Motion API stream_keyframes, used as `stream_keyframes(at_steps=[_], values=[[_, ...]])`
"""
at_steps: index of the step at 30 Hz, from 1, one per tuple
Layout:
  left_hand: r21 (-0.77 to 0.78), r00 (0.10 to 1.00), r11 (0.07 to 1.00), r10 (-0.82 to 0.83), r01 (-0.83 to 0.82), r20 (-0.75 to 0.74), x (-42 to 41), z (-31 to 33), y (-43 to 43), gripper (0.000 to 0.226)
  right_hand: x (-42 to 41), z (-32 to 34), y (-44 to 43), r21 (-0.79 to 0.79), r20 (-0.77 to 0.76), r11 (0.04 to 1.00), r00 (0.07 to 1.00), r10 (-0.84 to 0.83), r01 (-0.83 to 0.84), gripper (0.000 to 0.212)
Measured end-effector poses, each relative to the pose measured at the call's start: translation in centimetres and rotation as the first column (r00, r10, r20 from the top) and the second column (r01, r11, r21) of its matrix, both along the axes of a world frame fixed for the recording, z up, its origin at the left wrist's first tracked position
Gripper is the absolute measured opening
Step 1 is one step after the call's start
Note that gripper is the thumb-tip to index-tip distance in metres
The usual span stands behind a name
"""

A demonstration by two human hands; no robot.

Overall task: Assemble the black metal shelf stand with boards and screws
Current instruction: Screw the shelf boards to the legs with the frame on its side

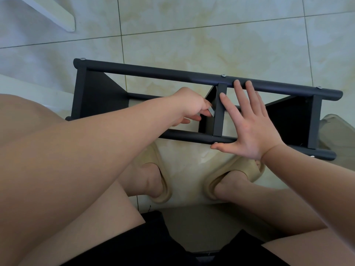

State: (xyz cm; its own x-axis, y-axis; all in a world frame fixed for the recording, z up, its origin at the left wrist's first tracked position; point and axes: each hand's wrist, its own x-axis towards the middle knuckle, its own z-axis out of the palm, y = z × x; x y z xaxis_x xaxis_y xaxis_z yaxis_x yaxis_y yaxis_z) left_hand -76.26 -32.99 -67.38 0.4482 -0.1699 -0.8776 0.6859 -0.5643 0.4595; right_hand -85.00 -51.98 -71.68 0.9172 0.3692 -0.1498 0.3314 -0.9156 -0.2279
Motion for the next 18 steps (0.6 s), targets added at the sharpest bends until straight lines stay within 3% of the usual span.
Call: stream_keyframes(at_steps=[4, 18], values=[[0.031, 0.999, 0.999, -0.026, 0.025, 0.047, 0.11, -0.08, -0.04, 0.021, 0.05, -0.03, -0.02, -0.003, 0.007, 1.000, 1.000, 0.007, -0.007, 0.117], [-0.013, 0.997, 0.999, -0.049, 0.049, -0.063, -0.54, -0.48, -0.66, 0.023, 0.10, 0.16, 0.06, -0.010, -0.006, 1.000, 1.000, 0.003, -0.003, 0.117]])
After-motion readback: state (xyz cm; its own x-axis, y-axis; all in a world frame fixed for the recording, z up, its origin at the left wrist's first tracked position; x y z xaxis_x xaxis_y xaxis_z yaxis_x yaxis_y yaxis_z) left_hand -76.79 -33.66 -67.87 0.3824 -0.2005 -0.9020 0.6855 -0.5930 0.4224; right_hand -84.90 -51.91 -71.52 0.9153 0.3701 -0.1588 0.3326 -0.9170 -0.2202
